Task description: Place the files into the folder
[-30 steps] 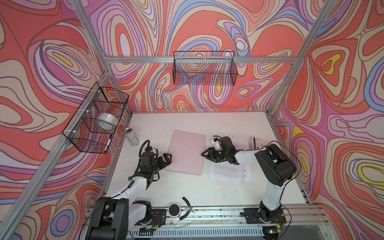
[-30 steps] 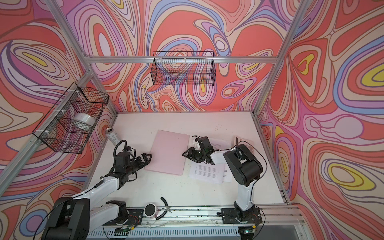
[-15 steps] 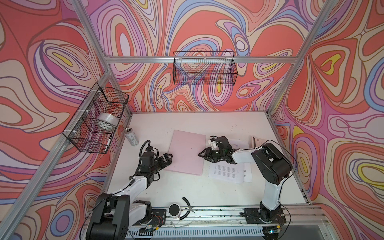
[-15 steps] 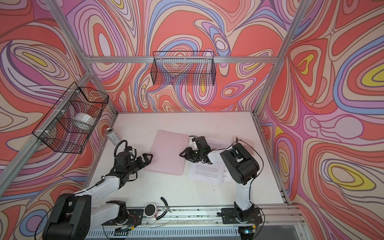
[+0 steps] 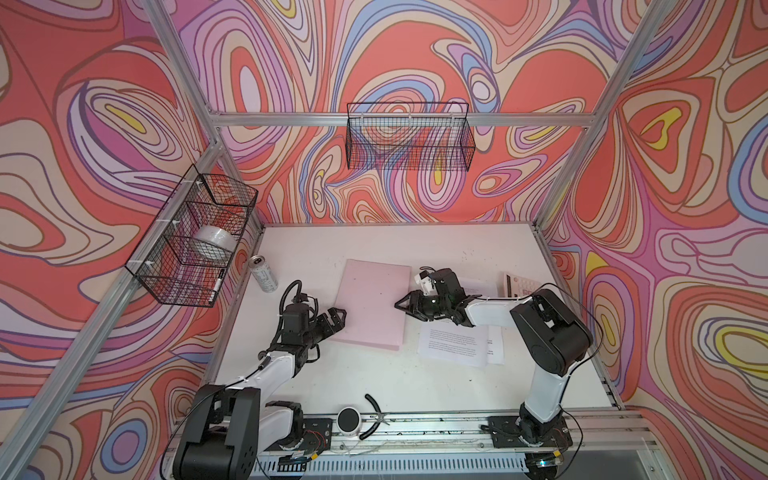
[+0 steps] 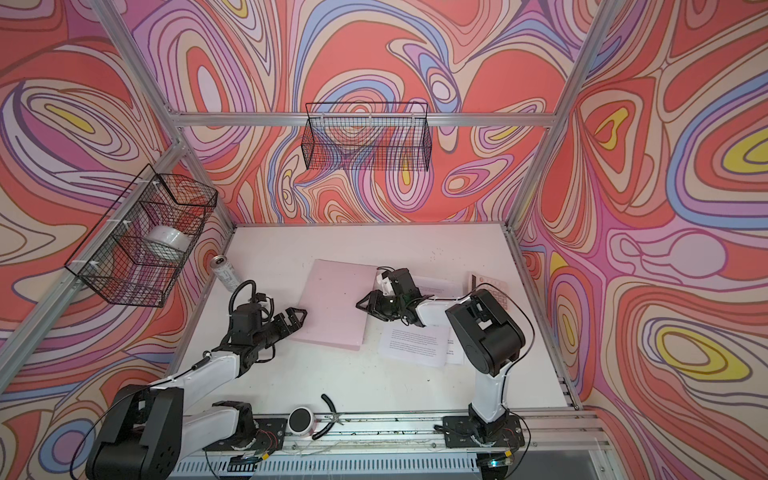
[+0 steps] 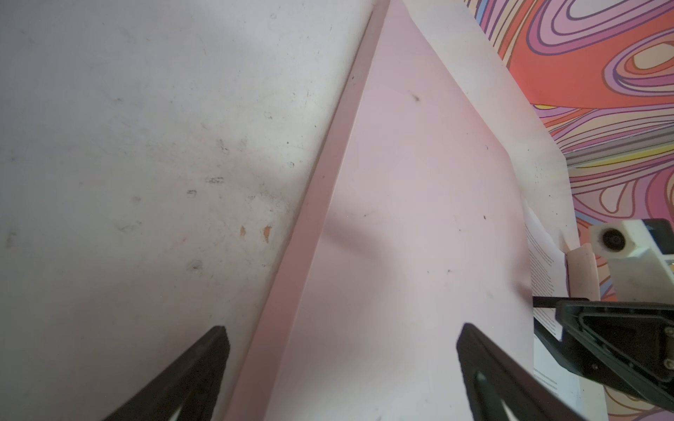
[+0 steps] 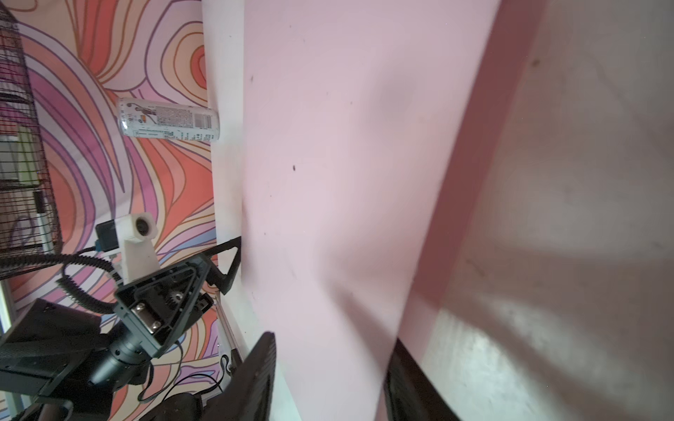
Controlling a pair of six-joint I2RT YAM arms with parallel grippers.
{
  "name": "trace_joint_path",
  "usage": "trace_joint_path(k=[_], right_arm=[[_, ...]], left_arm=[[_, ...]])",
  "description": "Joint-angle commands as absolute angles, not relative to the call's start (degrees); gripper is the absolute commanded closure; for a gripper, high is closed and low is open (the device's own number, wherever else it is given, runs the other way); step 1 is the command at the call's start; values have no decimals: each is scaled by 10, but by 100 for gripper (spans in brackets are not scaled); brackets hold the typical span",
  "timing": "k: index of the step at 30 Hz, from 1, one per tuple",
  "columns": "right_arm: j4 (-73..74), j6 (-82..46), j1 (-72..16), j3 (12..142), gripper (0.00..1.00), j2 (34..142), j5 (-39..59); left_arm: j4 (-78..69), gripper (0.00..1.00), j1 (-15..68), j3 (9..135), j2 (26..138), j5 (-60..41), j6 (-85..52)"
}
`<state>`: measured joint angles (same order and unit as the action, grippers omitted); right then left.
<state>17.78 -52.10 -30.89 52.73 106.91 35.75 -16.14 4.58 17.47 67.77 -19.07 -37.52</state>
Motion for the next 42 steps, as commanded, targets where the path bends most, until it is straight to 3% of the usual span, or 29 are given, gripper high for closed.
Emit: trace_joint_path(k=[1, 8, 12, 17, 22, 28, 33, 42], right_arm=[[305, -577, -315, 522, 59, 1094, 413], [392, -640, -314, 511, 100, 1121, 434], [342, -625, -314, 512, 100, 1097, 422], [193, -592, -314, 541, 100, 1044, 360], [63, -585, -314, 597, 100, 1018, 319], [20, -629, -307, 647, 100, 1022, 350], [21, -649, -303, 665, 100, 1029, 365], [30, -655, -303, 664, 100, 1021, 370]], left_arm=[[-168, 2, 49, 176, 677, -207, -364], [-117, 2, 50, 187, 634, -204, -332], [-56, 0, 66, 195, 577, -152, -295], [31, 0, 157, 220, 500, 8, -229], [53, 0, 301, 236, 469, 168, -176], [39, 5, 501, 269, 516, 367, -87], [5, 8, 573, 290, 596, 412, -71], [-57, 16, 595, 333, 699, 402, -69]])
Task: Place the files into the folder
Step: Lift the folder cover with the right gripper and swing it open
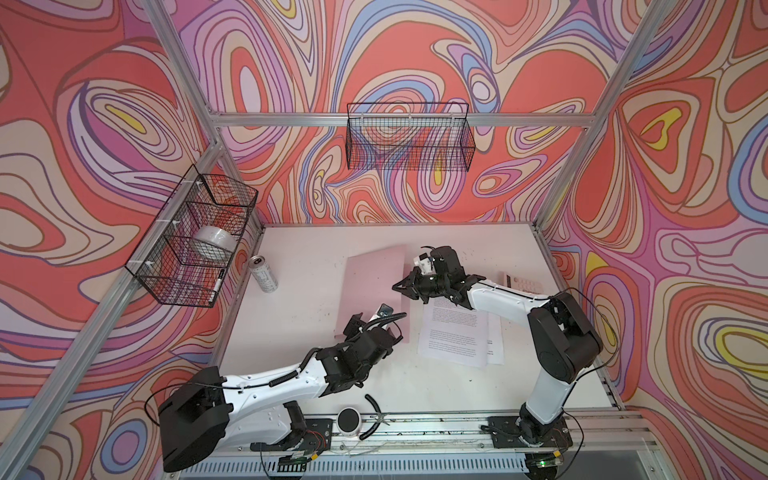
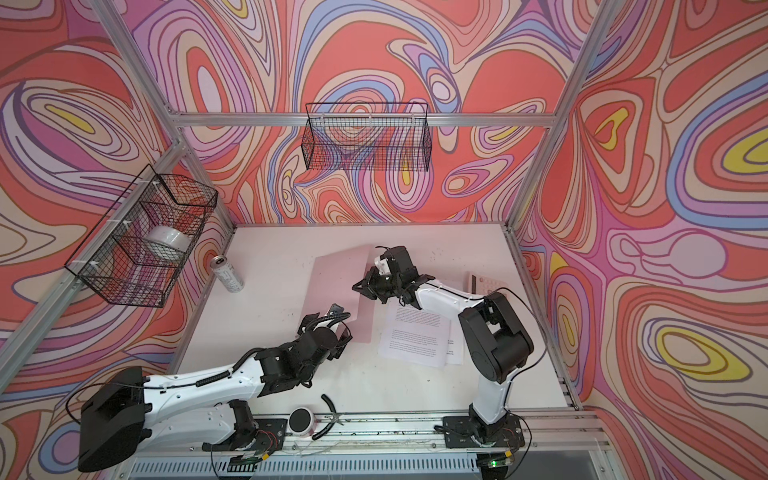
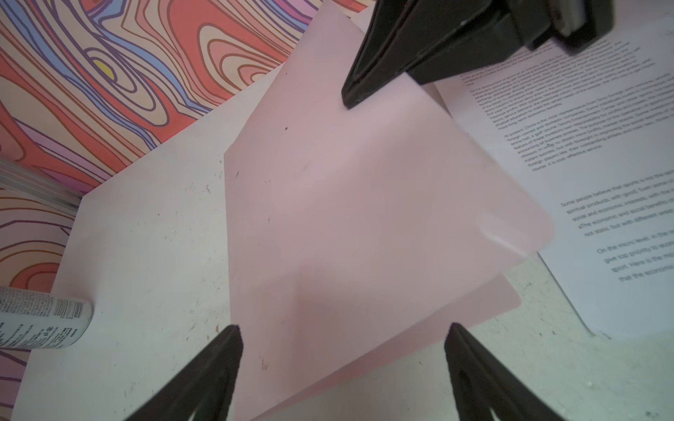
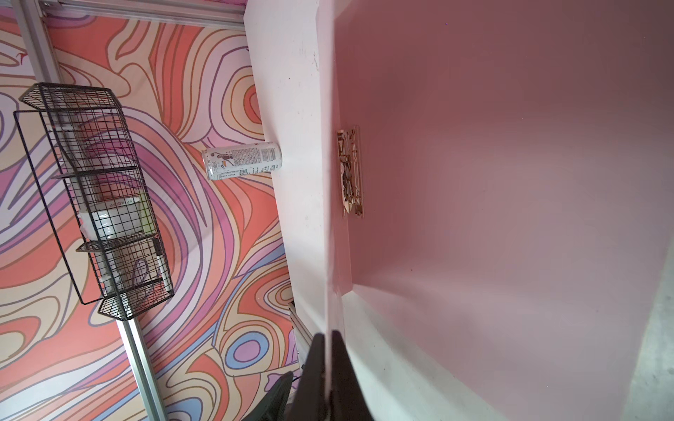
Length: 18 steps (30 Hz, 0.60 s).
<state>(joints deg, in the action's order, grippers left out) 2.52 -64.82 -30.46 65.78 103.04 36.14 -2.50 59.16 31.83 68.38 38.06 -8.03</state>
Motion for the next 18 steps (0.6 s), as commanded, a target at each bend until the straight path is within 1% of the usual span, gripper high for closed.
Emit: trace_joint_path(k=[1, 4, 7, 8, 10, 12, 16, 17, 18], right_arm=[[30, -655, -303, 663, 100, 1019, 371], [25, -650, -303, 661, 100, 1018, 372], [28, -649, -303, 659, 100, 1018, 373], [30, -650, -303, 659, 100, 1018, 376], [32, -651, -303, 660, 100, 1018, 381], [35, -652, -303, 660, 100, 1019, 382], [35, -650, -303, 664, 100, 1018, 386], [35, -649, -302, 666, 92, 1019, 389], [37, -646, -302, 670, 82, 1021, 394]], left_arm=[[-64, 19, 594, 334, 706, 404, -66], [-69, 36, 594, 348, 728, 416, -58], [-60, 56, 594, 365, 748, 419, -54], [-59, 65, 594, 369, 754, 420, -54], [-52, 78, 594, 376, 761, 421, -58], [-47, 100, 594, 381, 765, 424, -61], [-45, 100, 594, 381, 764, 424, -62], [-45, 100, 594, 380, 763, 425, -62], [-44, 100, 594, 380, 763, 428, -63]])
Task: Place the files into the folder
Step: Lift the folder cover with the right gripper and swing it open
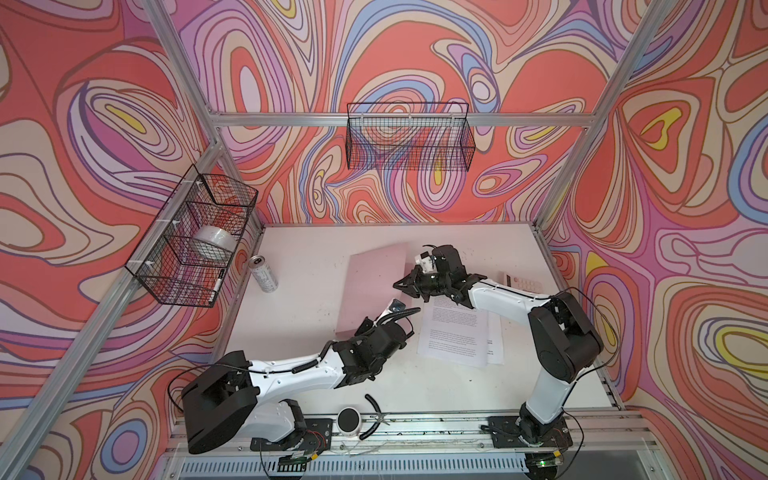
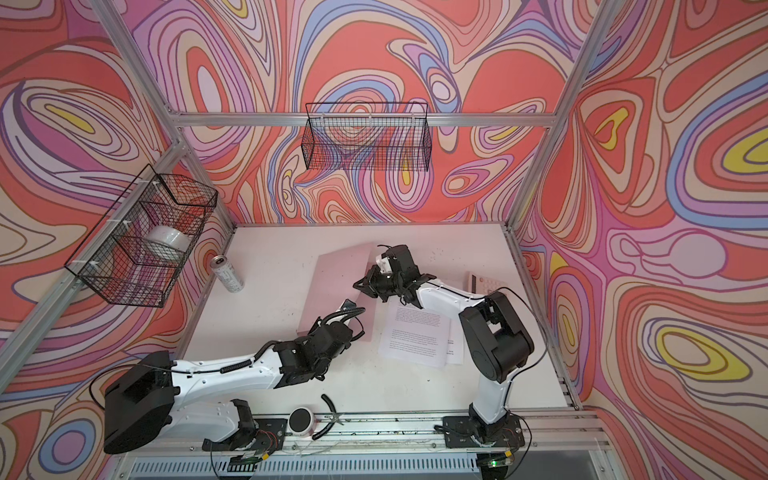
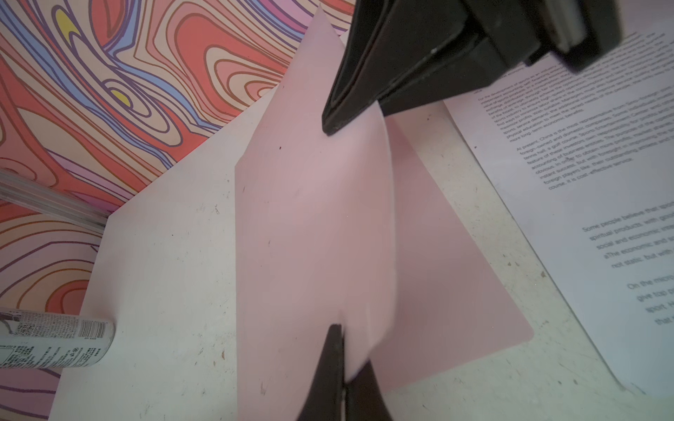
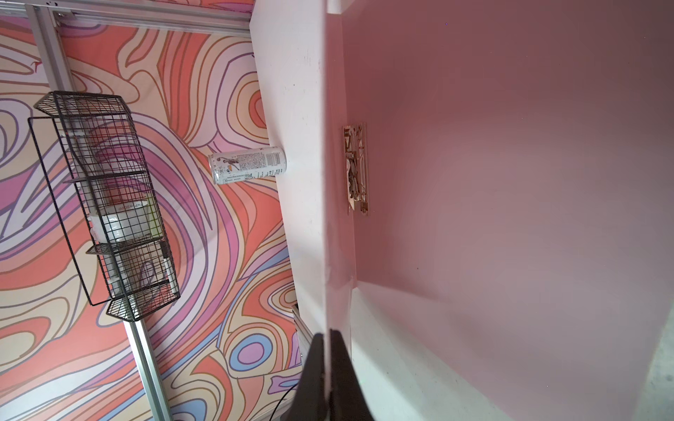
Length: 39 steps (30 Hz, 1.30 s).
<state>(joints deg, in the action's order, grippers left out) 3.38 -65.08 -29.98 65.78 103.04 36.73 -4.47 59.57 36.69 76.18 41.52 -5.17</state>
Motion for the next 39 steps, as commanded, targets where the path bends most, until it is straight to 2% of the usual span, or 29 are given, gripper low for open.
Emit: trace_joint_path(k=[1, 3, 5, 6, 14, 17, 19, 24, 30, 34, 35, 39], right_arm=[[34, -641, -301, 675, 72, 1022, 399], [26, -631, -294, 683, 47, 1019, 402], [18, -618, -283, 684, 31, 1006, 394], [10, -607, -275, 686, 28, 996, 392], [-76, -514, -233, 700, 26, 961, 326], [-74, -485, -233, 693, 14, 973, 309], [-84, -465, -233, 703, 14, 996, 313], [-118, -428, -245, 736, 23, 1064, 293], [-175, -375, -285, 787, 25, 1107, 229], [-194, -360, -302, 809, 26, 1132, 206], [-197, -358, -304, 812, 26, 1139, 203], [-193, -351, -305, 806, 26, 1163, 204]], left_arm=[[-43, 100, 594, 379, 761, 432, -66], [-44, 100, 592, 375, 751, 439, -79], [-37, 100, 585, 373, 736, 431, -91], [-35, 100, 581, 370, 727, 431, -99], [-9, 100, 505, 318, 586, 393, -249], [-25, 100, 478, 268, 516, 341, -301], [-8, 100, 472, 257, 479, 336, -325], [38, 100, 468, 219, 388, 348, -407], [66, 100, 458, 144, 249, 354, -520], [198, 100, 457, 137, 158, 415, -596], [260, 97, 457, 143, 137, 440, -644], [478, 58, 457, 162, 65, 516, -823]])
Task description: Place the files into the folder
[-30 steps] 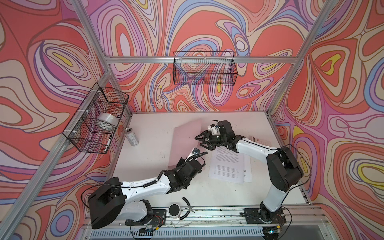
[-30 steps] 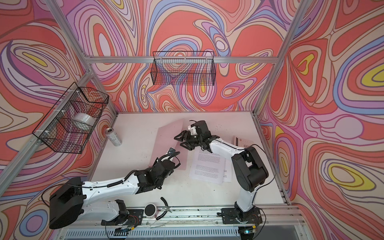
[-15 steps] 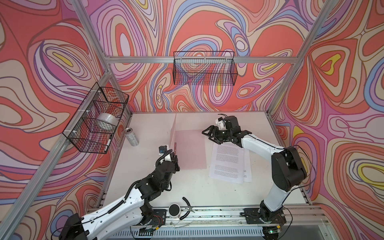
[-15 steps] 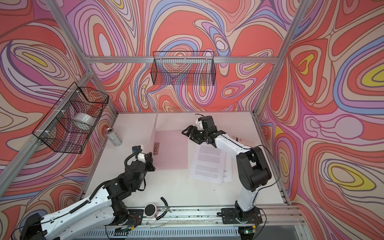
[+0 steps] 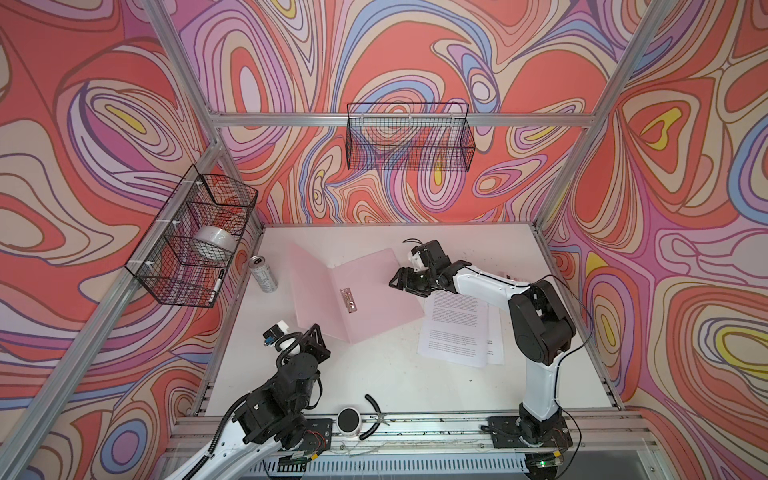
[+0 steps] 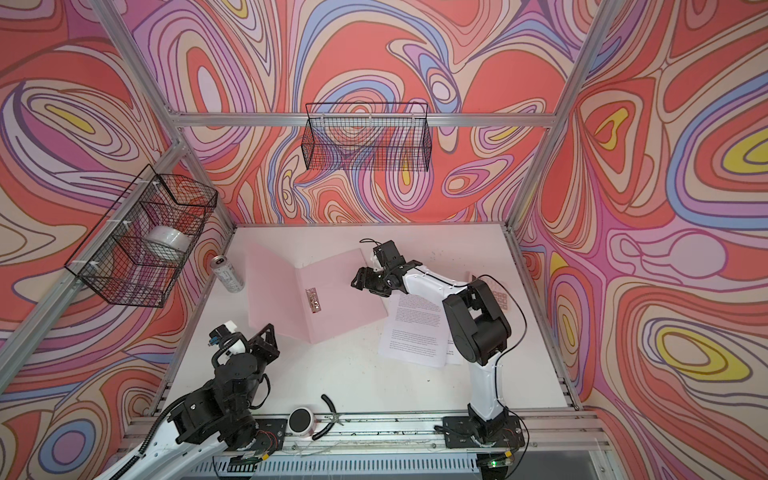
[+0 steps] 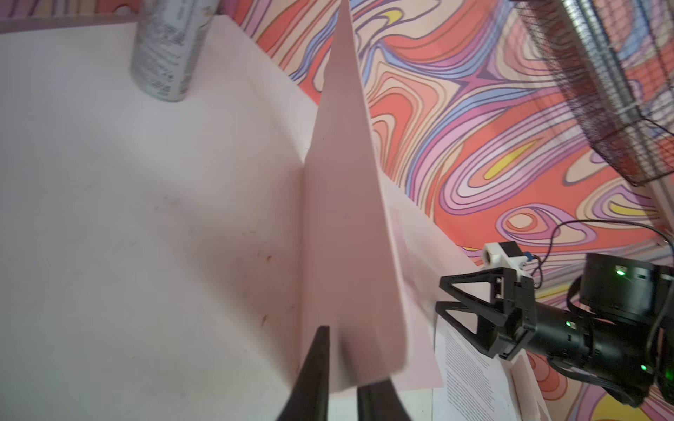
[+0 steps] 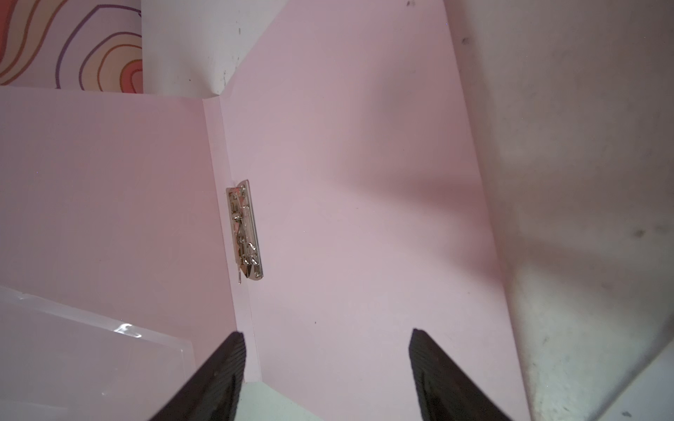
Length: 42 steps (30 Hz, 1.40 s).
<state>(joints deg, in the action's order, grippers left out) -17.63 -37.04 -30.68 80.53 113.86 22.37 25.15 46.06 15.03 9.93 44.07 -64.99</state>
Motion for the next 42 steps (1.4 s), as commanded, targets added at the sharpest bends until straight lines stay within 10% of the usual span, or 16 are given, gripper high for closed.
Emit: trace_joint_path(k=[1, 6, 17, 42], right_arm=[[-191, -349, -305, 803, 26, 1167, 205], [-184, -341, -305, 790, 28, 1179, 210], [-168, -350, -305, 766, 30, 1154, 224], [-238, -239, -284, 802, 29, 1088, 135]], left_arm=[[528, 51, 457, 165, 46, 527, -867], [675, 39, 457, 190, 22, 539, -997], [582, 39, 457, 288, 124, 506, -833], [38, 38, 456, 387, 489, 319, -486]])
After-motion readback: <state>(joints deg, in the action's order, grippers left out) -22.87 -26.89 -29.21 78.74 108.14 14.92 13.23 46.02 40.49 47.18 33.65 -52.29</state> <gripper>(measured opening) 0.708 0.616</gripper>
